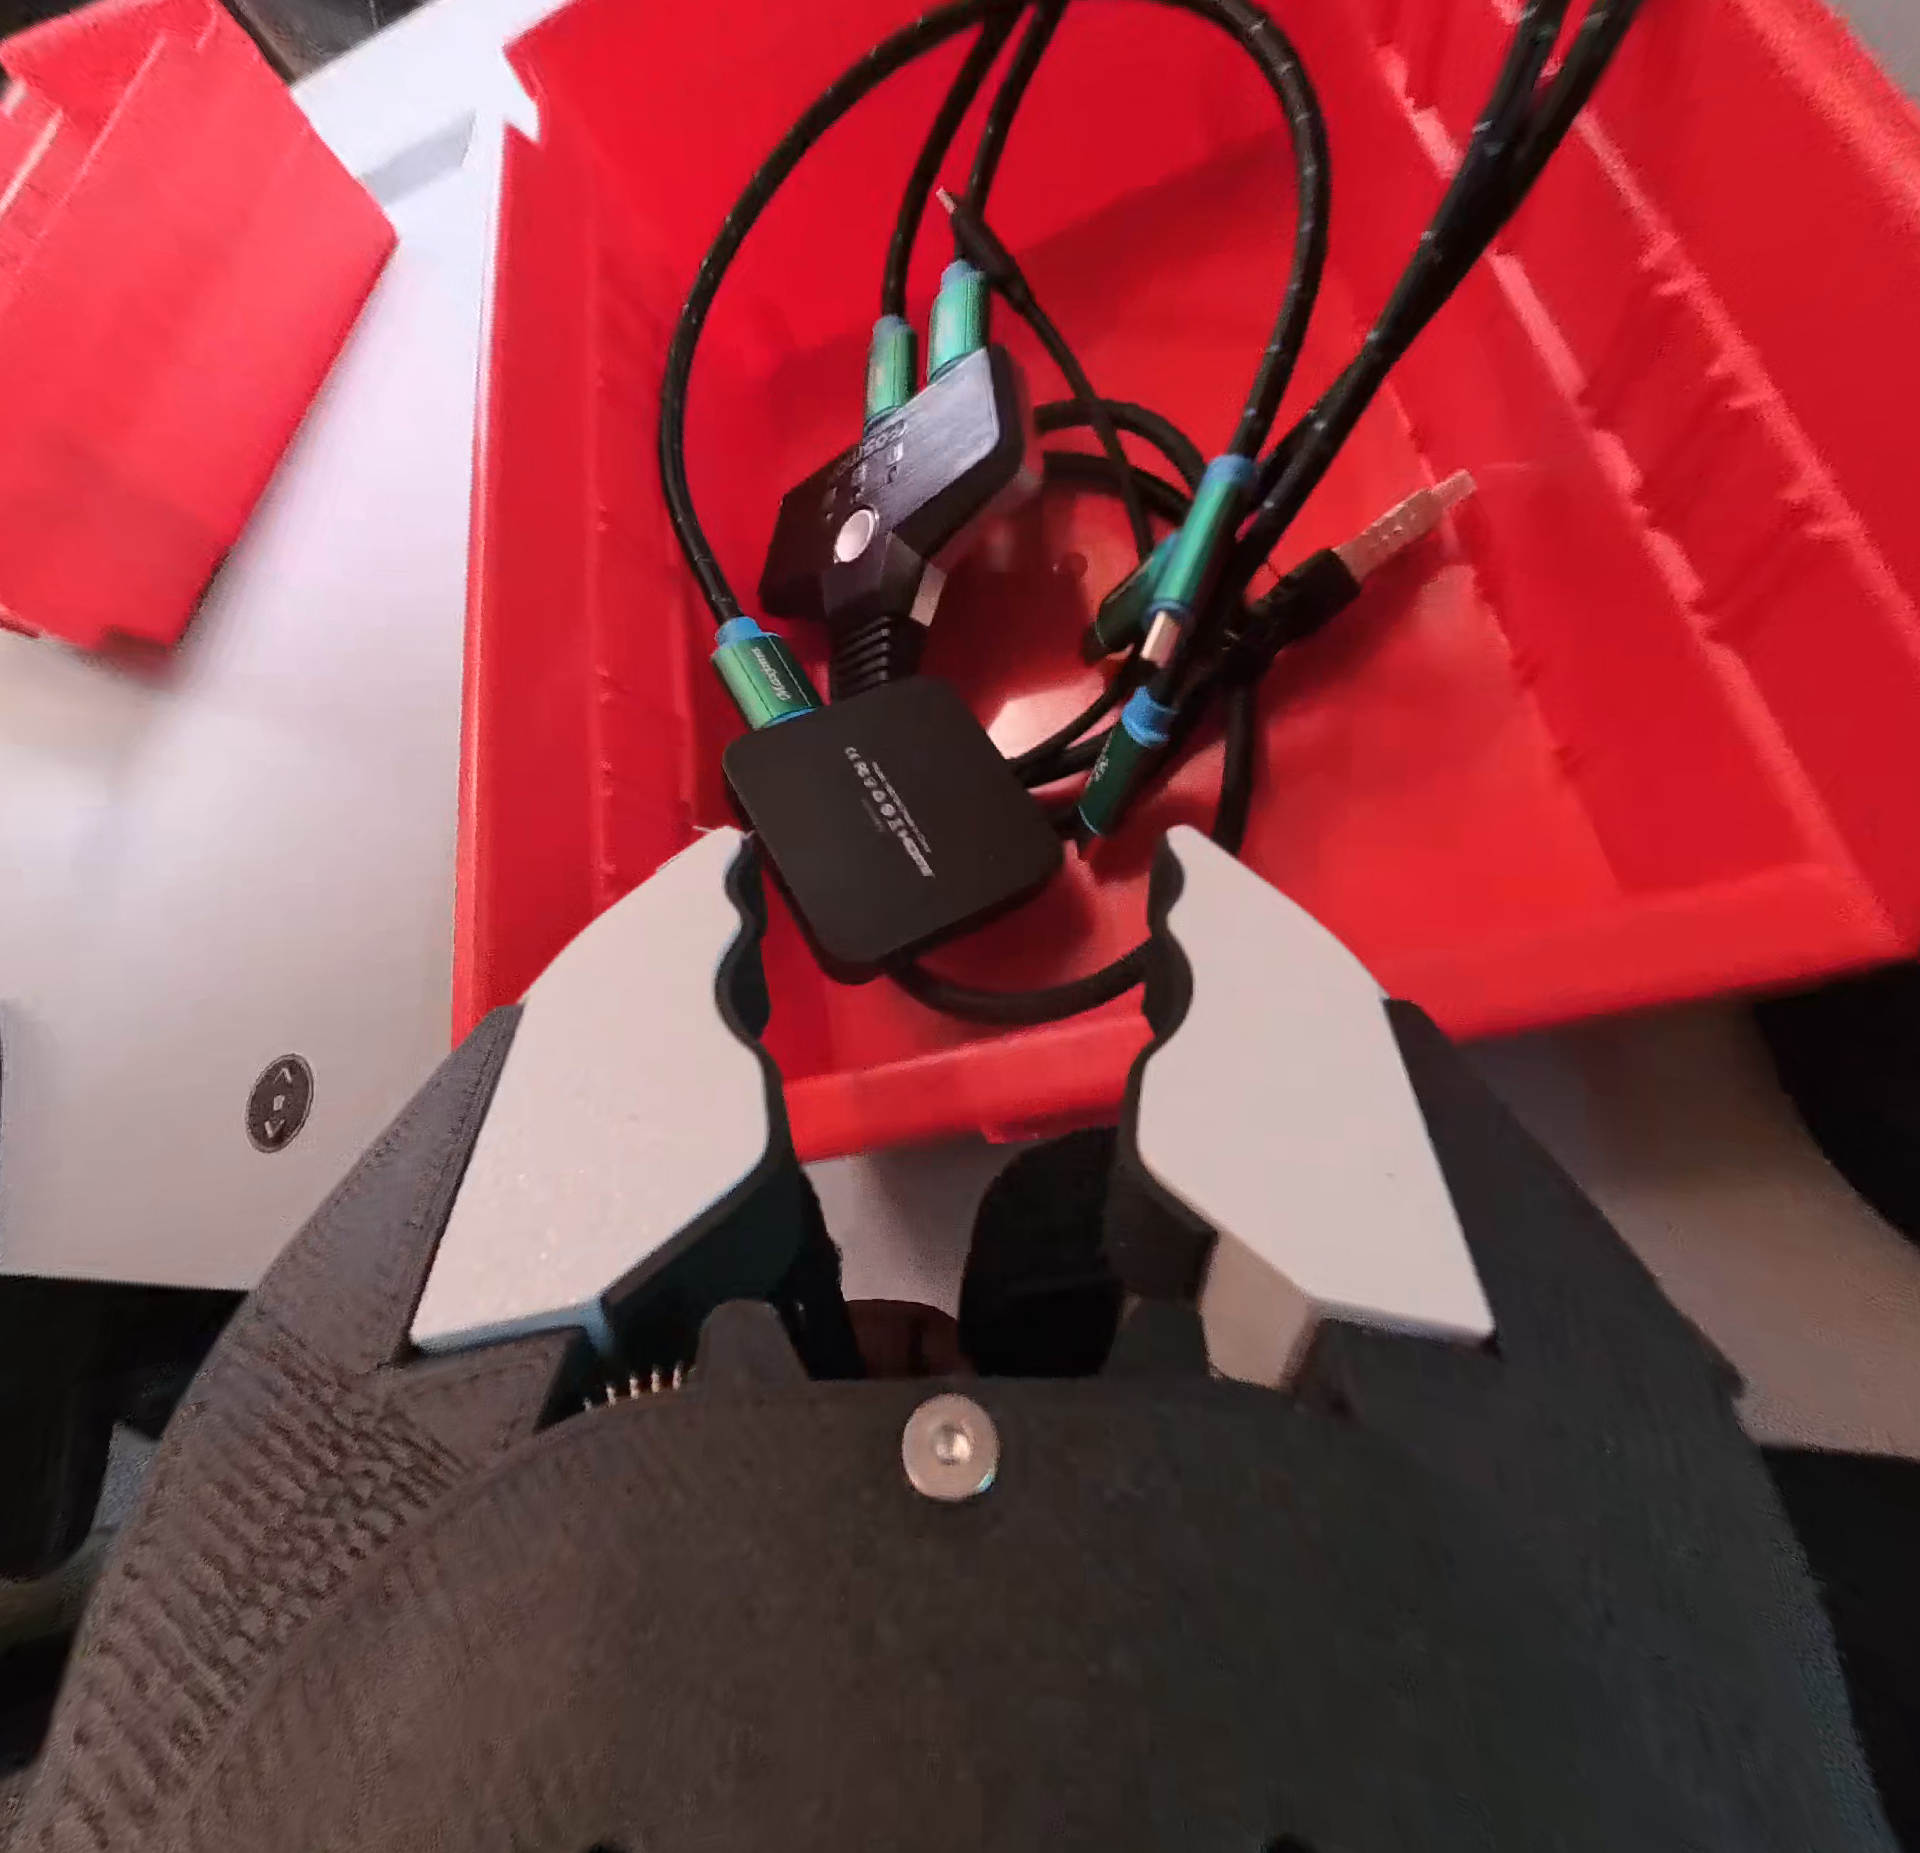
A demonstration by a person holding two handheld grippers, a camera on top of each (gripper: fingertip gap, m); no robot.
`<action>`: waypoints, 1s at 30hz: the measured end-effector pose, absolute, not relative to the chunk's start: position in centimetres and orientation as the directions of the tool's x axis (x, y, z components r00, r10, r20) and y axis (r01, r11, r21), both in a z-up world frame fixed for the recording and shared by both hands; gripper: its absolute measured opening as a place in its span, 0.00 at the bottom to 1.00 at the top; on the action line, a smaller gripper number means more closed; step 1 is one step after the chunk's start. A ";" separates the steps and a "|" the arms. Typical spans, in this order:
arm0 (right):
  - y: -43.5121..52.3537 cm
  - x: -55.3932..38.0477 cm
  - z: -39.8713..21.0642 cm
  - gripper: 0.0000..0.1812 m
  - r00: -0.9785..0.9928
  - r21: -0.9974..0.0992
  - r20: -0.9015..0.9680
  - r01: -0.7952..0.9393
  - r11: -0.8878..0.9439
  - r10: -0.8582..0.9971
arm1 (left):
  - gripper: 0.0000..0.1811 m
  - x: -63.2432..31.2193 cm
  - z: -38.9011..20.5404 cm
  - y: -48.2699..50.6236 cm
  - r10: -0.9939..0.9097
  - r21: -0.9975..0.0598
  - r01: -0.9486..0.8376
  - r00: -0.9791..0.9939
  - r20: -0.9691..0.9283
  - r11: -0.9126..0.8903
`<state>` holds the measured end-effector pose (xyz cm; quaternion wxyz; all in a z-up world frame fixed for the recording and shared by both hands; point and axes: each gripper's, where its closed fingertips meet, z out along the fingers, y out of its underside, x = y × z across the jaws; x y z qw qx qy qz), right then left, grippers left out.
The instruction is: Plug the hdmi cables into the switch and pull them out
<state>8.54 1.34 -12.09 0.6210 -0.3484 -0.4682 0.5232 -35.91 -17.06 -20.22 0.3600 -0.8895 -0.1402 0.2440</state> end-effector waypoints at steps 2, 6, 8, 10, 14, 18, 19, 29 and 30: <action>1.3 7.7 -12.7 0.56 0.017 -0.927 0.221 -0.306 0.215 0.975 | 0.41 -36.8 -21.0 -16.9 0.446 -0.663 0.117 0.823 -0.352 -0.739; 2.0 8.9 -11.8 0.54 0.040 -0.907 0.173 -0.382 0.176 0.984 | 0.46 -38.4 -22.6 -16.8 0.472 -0.570 0.188 0.783 -0.405 -0.800; 2.7 9.8 -11.3 0.51 0.073 -0.883 0.126 -0.446 0.145 0.989 | 0.45 -38.9 -23.3 -16.4 0.489 -0.551 0.222 0.774 -0.402 -0.804; 3.0 10.4 -11.0 0.48 0.094 -0.866 0.107 -0.481 0.140 0.990 | 0.44 -39.4 -24.2 -16.8 0.509 -0.495 0.284 0.757 -0.410 -0.821; 2.4 10.0 -11.3 0.47 0.114 -0.868 0.167 -0.454 0.201 0.979 | 0.43 -39.6 -24.7 -16.8 0.514 -0.433 0.330 0.743 -0.429 -0.839; 1.9 10.0 -11.4 0.44 0.134 -0.855 0.208 -0.456 0.247 0.969 | 0.42 -39.9 -24.1 -16.6 0.502 -0.474 0.270 0.722 -0.476 -0.838; 2.0 10.1 -11.4 0.43 0.137 -0.853 0.201 -0.462 0.242 0.970 | 0.41 -40.0 -23.5 -16.5 0.500 -0.498 0.236 0.705 -0.503 -0.835; 2.1 10.2 -11.3 0.41 0.161 -0.847 0.205 -0.465 0.257 0.965 | 0.00 -38.7 -14.6 -15.1 0.521 -0.717 -0.124 0.604 -0.602 -0.686; 2.1 10.2 -11.3 0.41 0.163 -0.846 0.211 -0.463 0.264 0.964 | 0.01 -39.0 -14.8 -15.1 0.522 -0.725 -0.103 0.626 -0.579 -0.681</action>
